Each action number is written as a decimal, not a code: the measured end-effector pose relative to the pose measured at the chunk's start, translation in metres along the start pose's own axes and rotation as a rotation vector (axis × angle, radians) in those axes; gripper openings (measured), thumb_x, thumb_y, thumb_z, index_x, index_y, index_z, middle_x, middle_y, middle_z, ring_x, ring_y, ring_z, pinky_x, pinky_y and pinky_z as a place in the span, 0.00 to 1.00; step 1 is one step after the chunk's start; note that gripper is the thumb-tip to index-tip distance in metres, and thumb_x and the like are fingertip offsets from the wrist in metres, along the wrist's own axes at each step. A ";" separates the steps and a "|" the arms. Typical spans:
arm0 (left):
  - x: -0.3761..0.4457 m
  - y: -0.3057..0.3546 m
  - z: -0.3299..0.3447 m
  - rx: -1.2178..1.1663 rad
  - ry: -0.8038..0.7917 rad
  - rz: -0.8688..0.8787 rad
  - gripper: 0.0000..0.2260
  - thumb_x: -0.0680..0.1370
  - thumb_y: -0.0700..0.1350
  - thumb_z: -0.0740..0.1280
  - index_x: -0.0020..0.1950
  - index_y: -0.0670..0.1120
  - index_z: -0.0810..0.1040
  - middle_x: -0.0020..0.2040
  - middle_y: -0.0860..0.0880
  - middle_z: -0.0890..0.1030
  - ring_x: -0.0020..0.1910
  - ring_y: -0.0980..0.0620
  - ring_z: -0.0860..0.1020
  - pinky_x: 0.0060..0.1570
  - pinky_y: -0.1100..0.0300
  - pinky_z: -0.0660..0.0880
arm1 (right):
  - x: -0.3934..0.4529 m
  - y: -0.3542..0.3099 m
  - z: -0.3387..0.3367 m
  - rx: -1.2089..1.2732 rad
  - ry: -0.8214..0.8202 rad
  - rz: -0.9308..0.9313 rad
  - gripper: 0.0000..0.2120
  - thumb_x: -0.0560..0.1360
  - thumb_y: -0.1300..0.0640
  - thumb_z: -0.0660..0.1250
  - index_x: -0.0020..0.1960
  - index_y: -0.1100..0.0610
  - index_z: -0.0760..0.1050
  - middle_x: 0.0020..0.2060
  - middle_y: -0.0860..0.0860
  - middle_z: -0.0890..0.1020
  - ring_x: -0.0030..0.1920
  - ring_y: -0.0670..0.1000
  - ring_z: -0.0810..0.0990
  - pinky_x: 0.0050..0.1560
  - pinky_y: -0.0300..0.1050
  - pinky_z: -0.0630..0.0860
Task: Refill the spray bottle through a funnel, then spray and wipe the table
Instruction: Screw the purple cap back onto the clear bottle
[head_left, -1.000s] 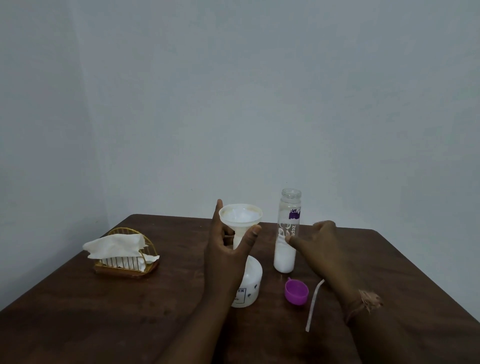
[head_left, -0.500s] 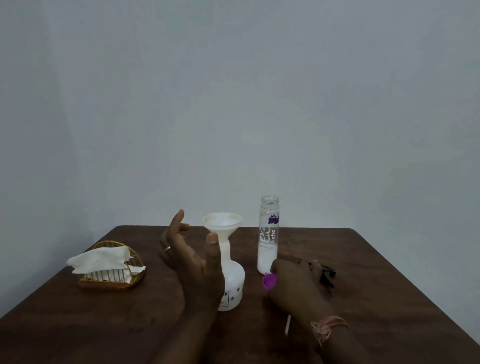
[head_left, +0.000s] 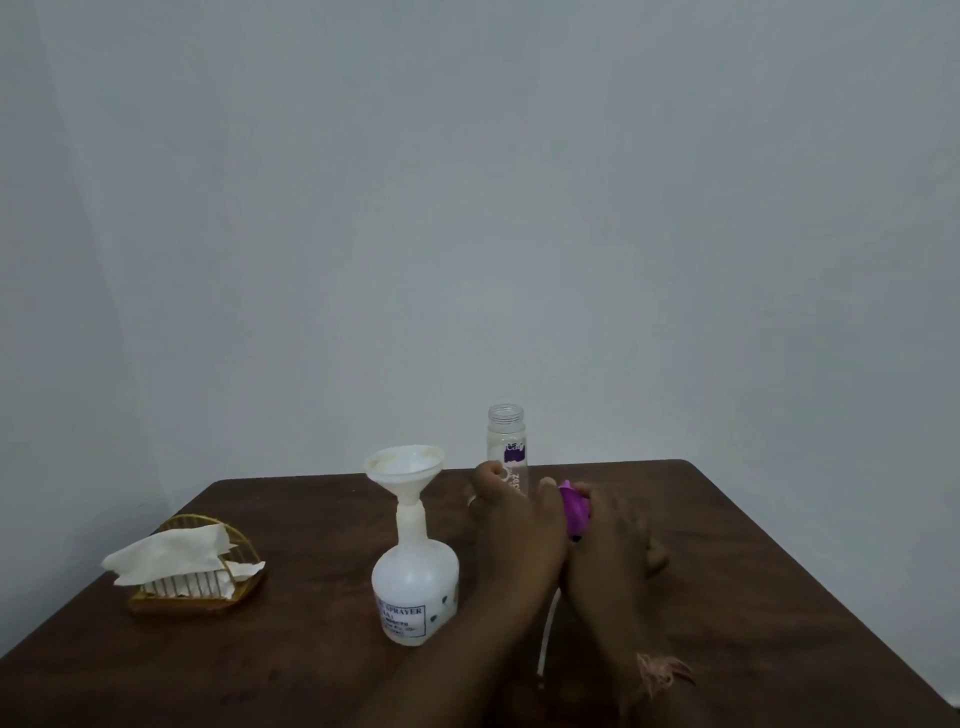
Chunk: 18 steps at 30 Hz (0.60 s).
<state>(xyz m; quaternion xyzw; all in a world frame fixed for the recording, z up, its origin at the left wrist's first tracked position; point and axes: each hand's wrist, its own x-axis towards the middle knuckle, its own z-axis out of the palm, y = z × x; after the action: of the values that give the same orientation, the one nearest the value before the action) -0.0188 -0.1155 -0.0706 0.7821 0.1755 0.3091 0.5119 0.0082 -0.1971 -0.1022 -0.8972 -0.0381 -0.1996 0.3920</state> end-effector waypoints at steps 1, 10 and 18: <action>0.004 -0.001 0.007 0.051 0.010 -0.051 0.28 0.77 0.56 0.68 0.71 0.51 0.57 0.70 0.48 0.62 0.67 0.46 0.71 0.62 0.54 0.73 | -0.004 0.001 -0.002 0.032 0.034 0.013 0.21 0.74 0.43 0.70 0.65 0.43 0.73 0.61 0.48 0.76 0.64 0.54 0.73 0.65 0.55 0.65; 0.047 -0.006 0.030 0.072 0.052 -0.069 0.45 0.71 0.54 0.76 0.80 0.53 0.51 0.72 0.45 0.71 0.69 0.43 0.73 0.70 0.43 0.70 | -0.001 0.005 -0.004 0.184 0.164 -0.038 0.23 0.71 0.46 0.76 0.65 0.45 0.77 0.58 0.49 0.77 0.61 0.55 0.74 0.61 0.54 0.69; 0.021 0.032 -0.010 -0.142 -0.058 0.192 0.24 0.70 0.49 0.78 0.63 0.55 0.74 0.57 0.50 0.78 0.50 0.57 0.80 0.46 0.64 0.78 | 0.015 -0.013 -0.069 0.623 0.226 -0.080 0.25 0.72 0.61 0.77 0.67 0.55 0.75 0.62 0.53 0.72 0.58 0.52 0.77 0.44 0.21 0.72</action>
<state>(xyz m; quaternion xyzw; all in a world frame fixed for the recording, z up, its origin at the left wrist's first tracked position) -0.0110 -0.1093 -0.0318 0.7656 0.0623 0.3457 0.5390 -0.0037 -0.2387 -0.0451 -0.7042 -0.0886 -0.2917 0.6412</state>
